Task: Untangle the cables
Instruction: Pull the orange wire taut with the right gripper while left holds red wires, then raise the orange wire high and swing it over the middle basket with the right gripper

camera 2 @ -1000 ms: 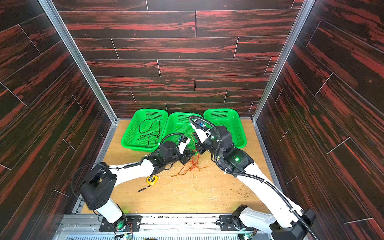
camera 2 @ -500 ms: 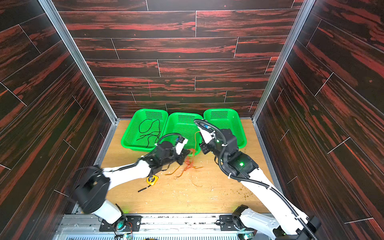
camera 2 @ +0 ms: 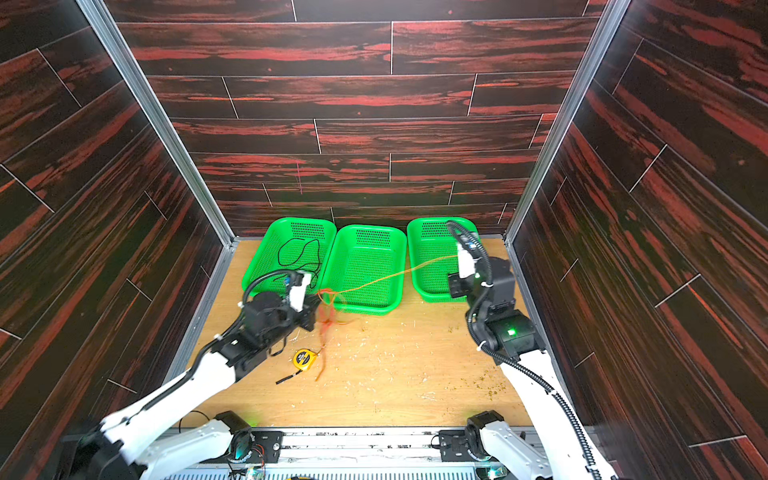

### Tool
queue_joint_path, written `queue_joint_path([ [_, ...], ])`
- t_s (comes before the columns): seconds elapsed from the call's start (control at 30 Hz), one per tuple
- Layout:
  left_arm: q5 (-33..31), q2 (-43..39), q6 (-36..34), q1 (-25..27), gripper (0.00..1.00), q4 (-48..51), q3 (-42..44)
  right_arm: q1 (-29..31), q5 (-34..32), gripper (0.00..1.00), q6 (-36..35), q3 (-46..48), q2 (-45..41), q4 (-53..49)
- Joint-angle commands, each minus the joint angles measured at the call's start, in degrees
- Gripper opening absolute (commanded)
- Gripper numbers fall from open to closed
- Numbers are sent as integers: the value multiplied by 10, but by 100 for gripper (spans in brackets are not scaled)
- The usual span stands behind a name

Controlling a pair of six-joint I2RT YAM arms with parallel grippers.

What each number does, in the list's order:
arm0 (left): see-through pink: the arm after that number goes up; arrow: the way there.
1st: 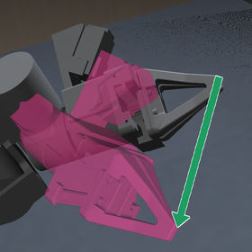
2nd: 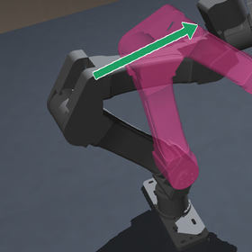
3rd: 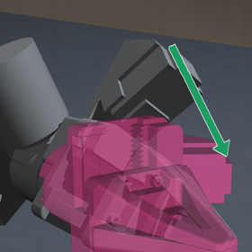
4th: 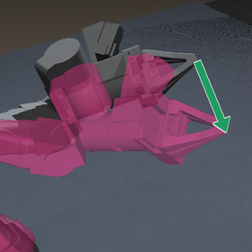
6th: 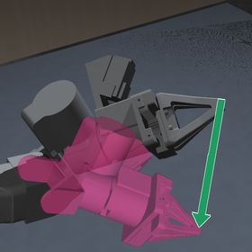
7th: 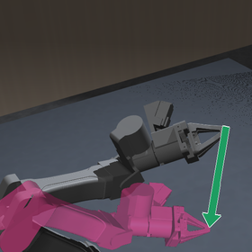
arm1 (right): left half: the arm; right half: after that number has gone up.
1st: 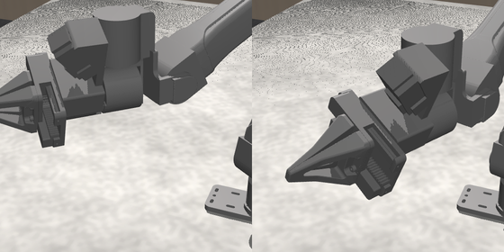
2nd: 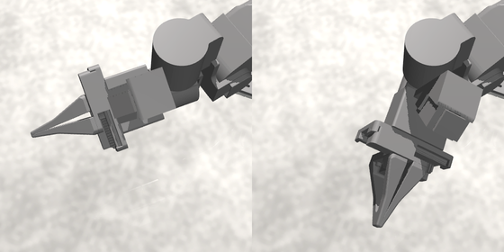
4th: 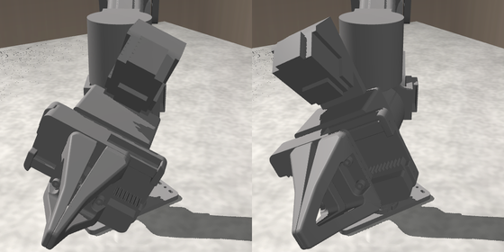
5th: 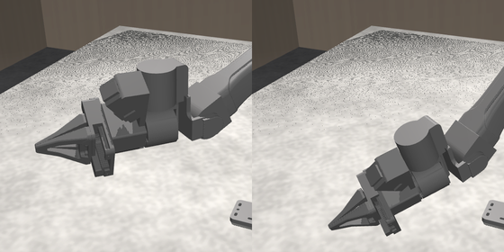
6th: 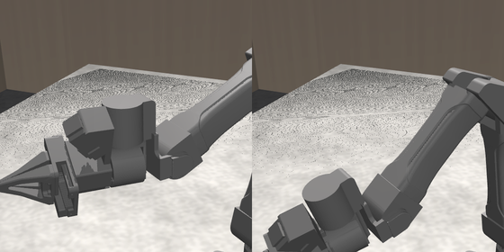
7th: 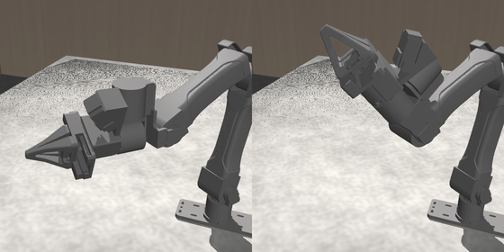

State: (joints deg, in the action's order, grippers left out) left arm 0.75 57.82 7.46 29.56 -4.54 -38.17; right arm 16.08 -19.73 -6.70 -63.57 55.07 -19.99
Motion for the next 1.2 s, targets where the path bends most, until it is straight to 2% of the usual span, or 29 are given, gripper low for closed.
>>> queue_joint_path([
  [0.0,-20,-38,-16,-14,0,49,12,-35,-12,0,25,-1,-3,-9],
  [0.23,-41,-60,-17,-48,0,93,14,-112,-20,0,46,-17,4,-35],
  [0.5,-26,-76,-17,-123,0,114,17,-220,20,0,64,-21,1,-60],
  [0.7,-26,-70,-10,-169,0,129,11,-270,38,0,61,-19,17,-66],
  [0.83,-17,-68,-4,-179,0,121,12,-275,55,0,62,-15,27,-64],
  [1.07,77,-60,-5,-180,0,77,15,-272,250,0,55,0,21,-47],
  [1.17,141,-47,-8,-180,0,47,15,-232,298,0,29,-7,19,-56],
])
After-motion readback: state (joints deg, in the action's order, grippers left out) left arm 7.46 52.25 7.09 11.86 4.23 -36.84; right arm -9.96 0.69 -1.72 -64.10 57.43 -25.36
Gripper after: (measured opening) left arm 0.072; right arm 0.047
